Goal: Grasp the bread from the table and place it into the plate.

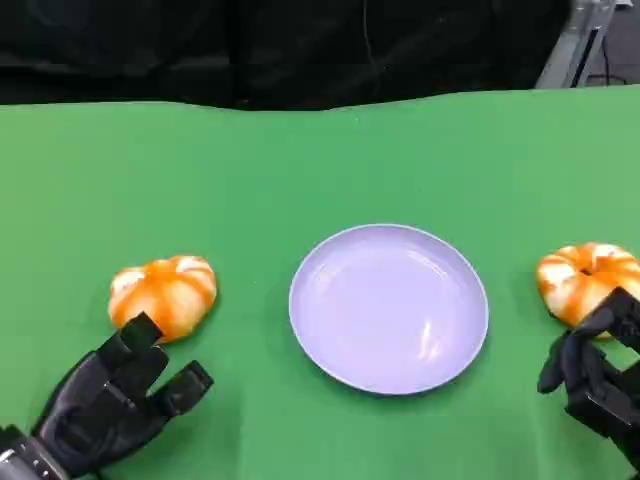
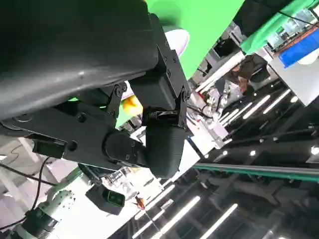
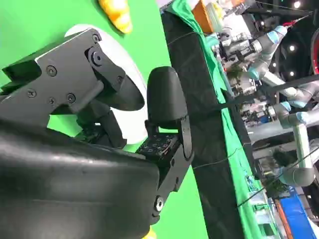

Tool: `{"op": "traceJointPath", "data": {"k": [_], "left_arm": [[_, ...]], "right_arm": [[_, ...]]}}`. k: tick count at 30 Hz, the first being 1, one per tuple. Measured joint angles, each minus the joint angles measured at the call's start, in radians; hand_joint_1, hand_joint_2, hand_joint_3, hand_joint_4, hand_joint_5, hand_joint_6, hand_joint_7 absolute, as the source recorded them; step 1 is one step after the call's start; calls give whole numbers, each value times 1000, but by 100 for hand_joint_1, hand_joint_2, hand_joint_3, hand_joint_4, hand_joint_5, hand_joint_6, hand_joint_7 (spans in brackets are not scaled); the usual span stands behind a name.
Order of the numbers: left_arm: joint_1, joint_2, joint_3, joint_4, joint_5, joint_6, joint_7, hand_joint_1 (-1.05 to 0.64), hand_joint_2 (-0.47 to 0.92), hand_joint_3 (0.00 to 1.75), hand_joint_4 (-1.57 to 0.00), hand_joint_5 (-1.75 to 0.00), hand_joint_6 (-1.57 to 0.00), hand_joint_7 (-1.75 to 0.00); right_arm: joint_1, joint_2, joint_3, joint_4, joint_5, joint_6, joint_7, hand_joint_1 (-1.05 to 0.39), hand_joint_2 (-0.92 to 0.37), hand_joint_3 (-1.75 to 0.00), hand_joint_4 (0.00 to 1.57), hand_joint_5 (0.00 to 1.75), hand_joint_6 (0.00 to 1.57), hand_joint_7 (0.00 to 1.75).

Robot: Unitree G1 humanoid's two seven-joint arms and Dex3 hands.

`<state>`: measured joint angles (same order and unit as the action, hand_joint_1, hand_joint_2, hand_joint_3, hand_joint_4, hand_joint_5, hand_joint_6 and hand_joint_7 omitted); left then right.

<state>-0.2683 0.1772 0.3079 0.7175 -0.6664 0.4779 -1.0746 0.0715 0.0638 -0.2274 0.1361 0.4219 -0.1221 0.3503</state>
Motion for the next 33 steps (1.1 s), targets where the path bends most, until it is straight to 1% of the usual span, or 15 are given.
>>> {"op": "traceJointPath", "data": {"k": [5, 10, 12, 14, 15, 16, 17, 18, 20, 21, 22, 24, 27, 29, 33], "left_arm": [[0, 0, -1, 0, 1, 0, 2, -9, 91, 14, -79, -175, -106, -113], [0, 0, -1, 0, 7, 0, 14, -11, 82, 23, -79, -175, -102, -119], [0, 0, -1, 0, 8, 0, 14, -13, 81, 24, -78, -175, -105, -109], [2, -2, 0, -6, 10, -13, 19, -10, 68, 64, -82, -169, -112, -99], [7, -10, 1, -22, 19, -41, 36, -7, 55, 94, -83, -165, -108, -102], [19, -25, 3, -55, 36, -91, 69, -5, 49, 109, -83, -160, -101, -109], [32, -43, 5, -86, 53, -153, 102, -5, 46, 116, -82, -157, -96, -113], [49, -68, 7, -118, 80, -237, 143, -14, 53, 100, -78, -139, -86, -106], [71, -117, 4, -142, 138, -408, 206, -24, 68, 69, -73, -117, -81, -91], [80, -138, -1, -143, 173, -497, 234, -34, 80, 46, -72, -94, -81, -70], [86, -152, -7, -142, 210, -575, 258, -44, 87, 31, -75, -67, -86, -42], [91, -166, -18, -133, 307, -741, 319, -55, 91, 25, -70, -31, -82, -11], [96, -162, -44, -123, 508, -982, 473, -71, 92, 25, -54, -10, -63, -1], [98, -145, -64, -126, 673, -1094, 608, -78, 92, 24, -48, -5, -57, 0], [97, -83, -130, -145, 1011, -1150, 903, -90, 92, 23, -35, 0, -43, 0]], "right_arm": [[0, 0, 0, 0, 0, 0, 0, -7, -50, -127, 86, 175, 75, 158], [0, 0, 0, 1, 0, 0, 1, -7, -50, -127, 86, 175, 75, 158], [0, 0, 0, 1, 0, 0, 1, -7, -50, -126, 85, 175, 75, 158], [0, 0, 0, 1, 0, 0, -2, -7, -50, -126, 86, 175, 76, 158], [0, 0, 0, 1, 0, 1, -6, -7, -50, -127, 86, 175, 76, 158], [0, 0, 0, 1, 0, 2, -8, -7, -50, -127, 86, 175, 76, 158], [-1, 0, 1, 1, 0, 3, -9, -7, -50, -127, 86, 175, 76, 158], [0, 0, 1, 1, 0, 3, -9, -7, -50, -127, 86, 175, 76, 157], [-1, 1, 2, 1, 0, 3, -8, -7, -49, -127, 86, 175, 76, 157], [-1, 1, 3, 1, -1, 3, -8, -7, -49, -127, 86, 175, 76, 157], [0, 2, 4, 1, -2, 3, -8, -6, -50, -127, 86, 175, 76, 157], [0, 2, 5, 1, -3, 3, -8, -6, -50, -127, 86, 175, 76, 157], [0, 2, 5, 1, -3, 3, -8, -7, -50, -127, 86, 175, 76, 157], [0, 2, 5, 1, -3, 3, -8, -7, -50, -127, 86, 175, 75, 157], [-1, 2, 5, 2, -3, 3, -8, -7, -50, -127, 86, 175, 75, 158]]}}
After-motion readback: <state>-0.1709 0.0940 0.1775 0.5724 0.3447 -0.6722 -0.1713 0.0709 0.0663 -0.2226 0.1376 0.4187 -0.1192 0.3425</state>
